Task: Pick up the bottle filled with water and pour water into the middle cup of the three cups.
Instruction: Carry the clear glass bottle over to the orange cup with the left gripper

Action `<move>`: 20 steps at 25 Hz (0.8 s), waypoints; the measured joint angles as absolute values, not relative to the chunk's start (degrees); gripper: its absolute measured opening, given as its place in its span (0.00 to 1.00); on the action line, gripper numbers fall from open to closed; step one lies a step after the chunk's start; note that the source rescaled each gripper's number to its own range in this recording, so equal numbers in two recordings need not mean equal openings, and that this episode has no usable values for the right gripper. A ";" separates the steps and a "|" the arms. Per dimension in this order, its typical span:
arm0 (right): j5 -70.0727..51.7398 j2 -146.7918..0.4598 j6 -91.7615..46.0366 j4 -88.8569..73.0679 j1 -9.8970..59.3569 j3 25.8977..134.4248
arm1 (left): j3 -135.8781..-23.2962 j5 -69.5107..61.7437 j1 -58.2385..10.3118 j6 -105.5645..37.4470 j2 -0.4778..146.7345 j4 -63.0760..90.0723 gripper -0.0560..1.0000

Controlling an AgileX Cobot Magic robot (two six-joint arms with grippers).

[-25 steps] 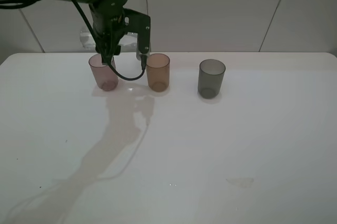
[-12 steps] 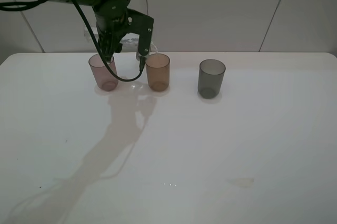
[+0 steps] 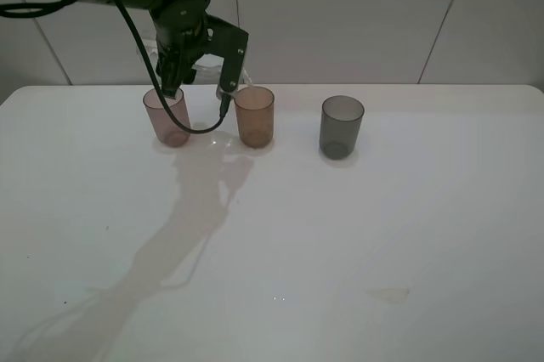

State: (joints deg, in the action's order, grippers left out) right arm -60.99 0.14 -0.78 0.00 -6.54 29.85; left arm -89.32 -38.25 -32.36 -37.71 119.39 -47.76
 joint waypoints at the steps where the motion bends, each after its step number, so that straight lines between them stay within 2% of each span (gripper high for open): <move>1: -60.99 0.14 -0.78 0.00 -6.54 29.85 | -89.32 -38.20 -32.36 -37.97 119.39 -47.83 0.06; 20: -60.99 0.14 -0.78 0.00 -6.54 29.85 | -89.32 -36.71 -32.36 -38.65 119.39 -54.41 0.06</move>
State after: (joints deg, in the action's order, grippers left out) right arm -60.99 0.14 -0.78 0.00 -6.54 29.85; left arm -89.32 -36.71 -32.36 -38.65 119.39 -54.41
